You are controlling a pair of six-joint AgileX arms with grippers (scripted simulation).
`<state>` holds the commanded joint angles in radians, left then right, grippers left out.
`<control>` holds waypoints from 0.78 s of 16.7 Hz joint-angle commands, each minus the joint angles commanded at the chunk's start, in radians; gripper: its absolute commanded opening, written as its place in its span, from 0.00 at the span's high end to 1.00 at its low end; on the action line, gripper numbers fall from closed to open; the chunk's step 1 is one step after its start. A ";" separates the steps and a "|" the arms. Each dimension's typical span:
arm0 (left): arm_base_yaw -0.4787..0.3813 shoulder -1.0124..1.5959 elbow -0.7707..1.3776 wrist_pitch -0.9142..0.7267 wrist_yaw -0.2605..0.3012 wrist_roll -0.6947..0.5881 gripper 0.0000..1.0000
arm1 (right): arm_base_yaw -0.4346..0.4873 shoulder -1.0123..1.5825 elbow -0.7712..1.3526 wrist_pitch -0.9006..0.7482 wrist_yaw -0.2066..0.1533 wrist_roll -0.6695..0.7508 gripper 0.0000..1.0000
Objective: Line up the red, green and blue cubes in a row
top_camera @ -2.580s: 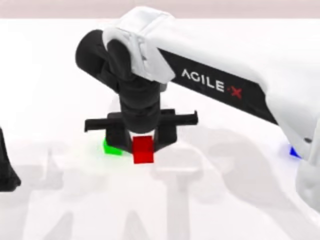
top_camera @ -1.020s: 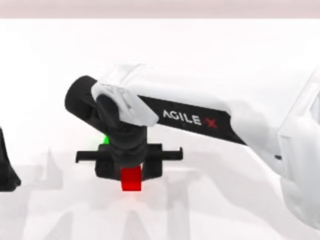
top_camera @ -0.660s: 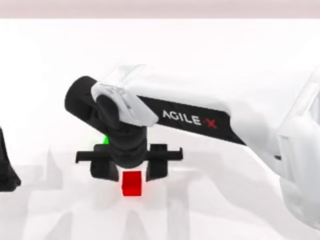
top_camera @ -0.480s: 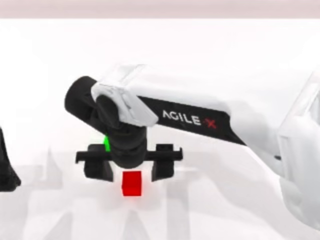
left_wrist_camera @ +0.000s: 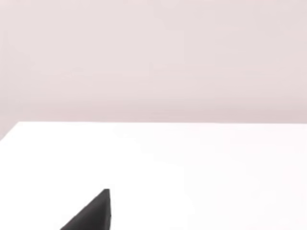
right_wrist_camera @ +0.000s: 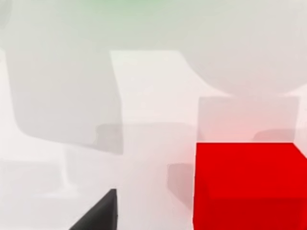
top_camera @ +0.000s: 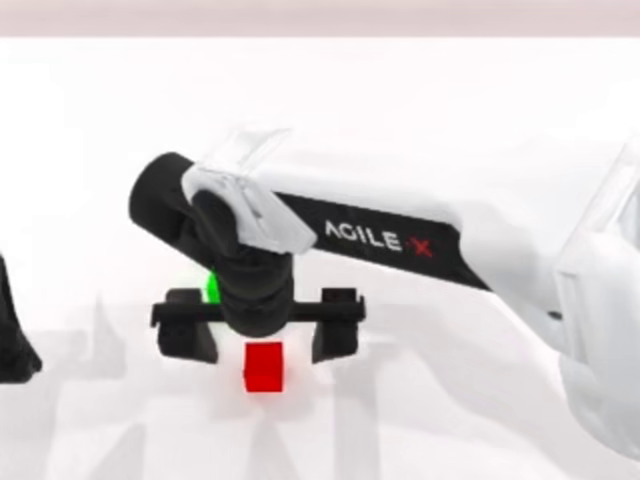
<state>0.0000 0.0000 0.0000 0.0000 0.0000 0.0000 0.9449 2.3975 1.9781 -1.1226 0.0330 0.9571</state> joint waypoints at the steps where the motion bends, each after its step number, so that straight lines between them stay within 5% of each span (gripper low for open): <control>1: 0.000 0.000 0.000 0.000 0.000 0.000 0.00 | 0.001 0.000 0.003 -0.003 0.000 0.000 0.00; 13: 0.000 0.000 0.000 0.000 0.000 0.000 0.00 | 0.007 -0.027 0.223 -0.253 0.000 0.003 0.00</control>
<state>0.0000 0.0000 0.0000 0.0000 0.0000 0.0000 0.9521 2.3709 2.2015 -1.3751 0.0329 0.9596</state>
